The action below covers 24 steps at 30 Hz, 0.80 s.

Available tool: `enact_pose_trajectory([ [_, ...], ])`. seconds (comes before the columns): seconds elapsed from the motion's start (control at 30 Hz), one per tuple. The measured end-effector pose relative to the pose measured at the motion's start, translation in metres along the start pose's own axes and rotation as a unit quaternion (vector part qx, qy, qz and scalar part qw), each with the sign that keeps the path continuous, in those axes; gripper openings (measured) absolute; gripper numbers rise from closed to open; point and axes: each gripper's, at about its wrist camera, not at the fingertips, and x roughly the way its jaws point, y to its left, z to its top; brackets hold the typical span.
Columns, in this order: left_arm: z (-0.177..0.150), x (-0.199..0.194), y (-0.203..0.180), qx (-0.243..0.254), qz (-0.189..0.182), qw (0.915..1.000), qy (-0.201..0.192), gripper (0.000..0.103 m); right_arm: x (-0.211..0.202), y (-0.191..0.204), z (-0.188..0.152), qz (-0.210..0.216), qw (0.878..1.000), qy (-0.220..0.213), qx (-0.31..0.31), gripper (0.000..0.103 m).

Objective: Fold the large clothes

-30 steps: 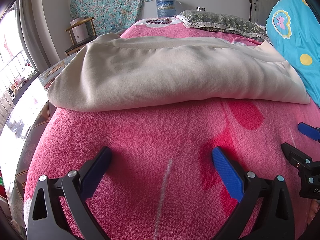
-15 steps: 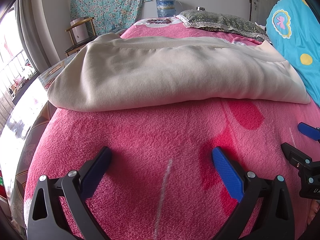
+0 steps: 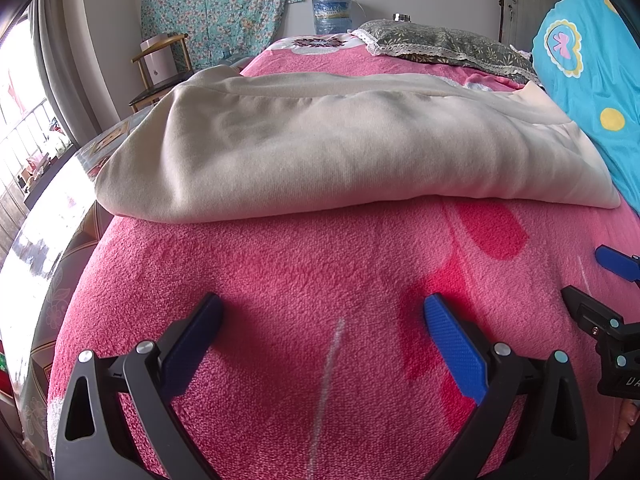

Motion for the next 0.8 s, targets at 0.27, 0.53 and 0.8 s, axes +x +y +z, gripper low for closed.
enact_pose_trajectory([
  [0.27, 0.0, 0.0001, -0.0004, 0.0, 0.0, 1.0, 0.0, 0.099, -0.0002, -0.0006, -0.0003, 0.0, 1.0, 0.0, 0.0, 0.092],
  [0.53, 0.0002, -0.0008, -0.0004, -0.001, -0.001, 1.0, -0.001, 0.099, -0.0003, -0.0007, -0.0004, 0.0, 1.0, 0.0, 0.0, 0.092],
  [0.8, 0.0007, -0.0014, -0.002, 0.001, 0.002, 1.0, 0.0, 0.099, -0.0003, -0.0006, -0.0004, 0.0, 1.0, 0.0, 0.0, 0.092],
])
